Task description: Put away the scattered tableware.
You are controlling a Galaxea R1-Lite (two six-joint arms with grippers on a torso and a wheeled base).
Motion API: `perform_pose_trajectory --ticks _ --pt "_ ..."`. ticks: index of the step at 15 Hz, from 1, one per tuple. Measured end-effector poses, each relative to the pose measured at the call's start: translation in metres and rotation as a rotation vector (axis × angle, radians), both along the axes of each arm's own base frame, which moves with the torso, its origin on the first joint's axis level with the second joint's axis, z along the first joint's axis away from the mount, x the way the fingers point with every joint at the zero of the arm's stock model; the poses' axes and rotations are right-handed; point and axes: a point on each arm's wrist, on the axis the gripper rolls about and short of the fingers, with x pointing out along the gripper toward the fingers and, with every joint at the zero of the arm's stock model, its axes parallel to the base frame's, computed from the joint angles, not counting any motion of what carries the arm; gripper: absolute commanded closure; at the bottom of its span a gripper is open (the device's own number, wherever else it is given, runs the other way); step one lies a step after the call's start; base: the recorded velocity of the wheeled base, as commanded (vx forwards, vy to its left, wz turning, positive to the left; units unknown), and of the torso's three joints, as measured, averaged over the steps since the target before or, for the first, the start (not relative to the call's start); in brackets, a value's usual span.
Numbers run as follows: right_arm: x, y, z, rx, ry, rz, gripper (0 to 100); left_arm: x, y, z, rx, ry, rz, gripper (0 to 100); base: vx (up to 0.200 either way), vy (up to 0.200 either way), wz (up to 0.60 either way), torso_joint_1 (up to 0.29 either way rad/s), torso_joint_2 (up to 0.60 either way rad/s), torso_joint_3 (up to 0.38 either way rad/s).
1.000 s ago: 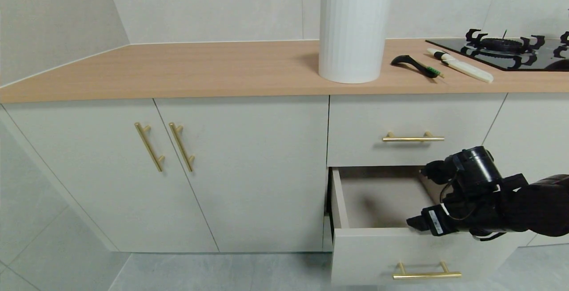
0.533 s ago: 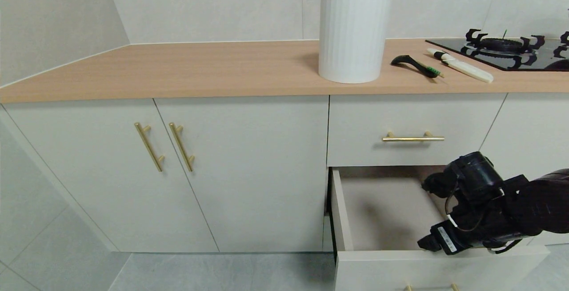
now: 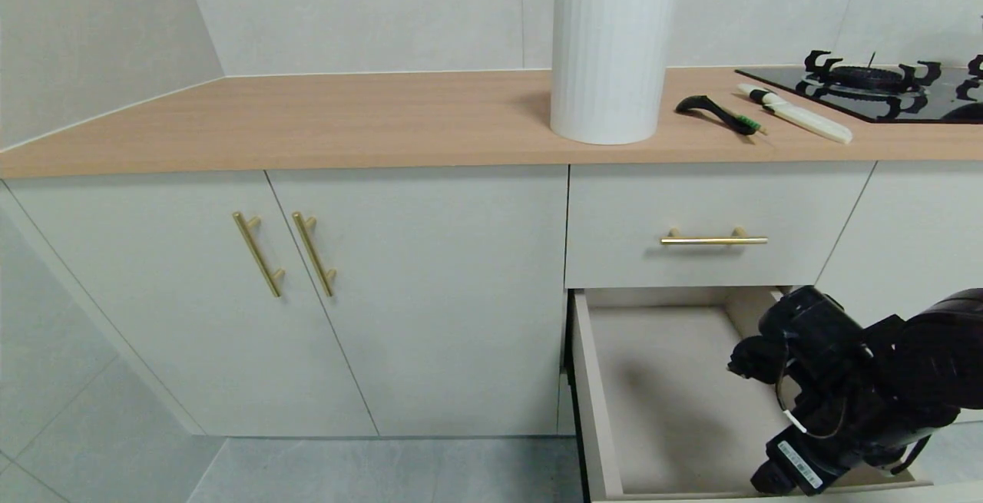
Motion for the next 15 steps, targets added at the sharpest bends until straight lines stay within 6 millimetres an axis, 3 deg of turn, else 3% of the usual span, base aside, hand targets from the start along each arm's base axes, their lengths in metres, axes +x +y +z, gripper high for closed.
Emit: perform_pose_trajectory --ticks 6,12,15 --pt "-0.001 0.003 -0.009 -0.047 0.032 0.008 0 0.0 0.0 0.0 0.0 0.0 0.0 0 0.0 0.0 0.0 0.0 0.0 0.0" --pt "0.038 0.015 0.02 0.175 -0.237 -0.251 0 0.0 0.0 0.0 0.0 0.0 0.0 0 0.0 0.0 0.0 0.0 0.0 0.0" --pt "0.043 0.008 0.03 0.212 -0.309 -0.291 0 0.0 0.0 0.0 0.0 0.0 0.0 0 0.0 0.0 0.0 0.0 0.0 0.0"
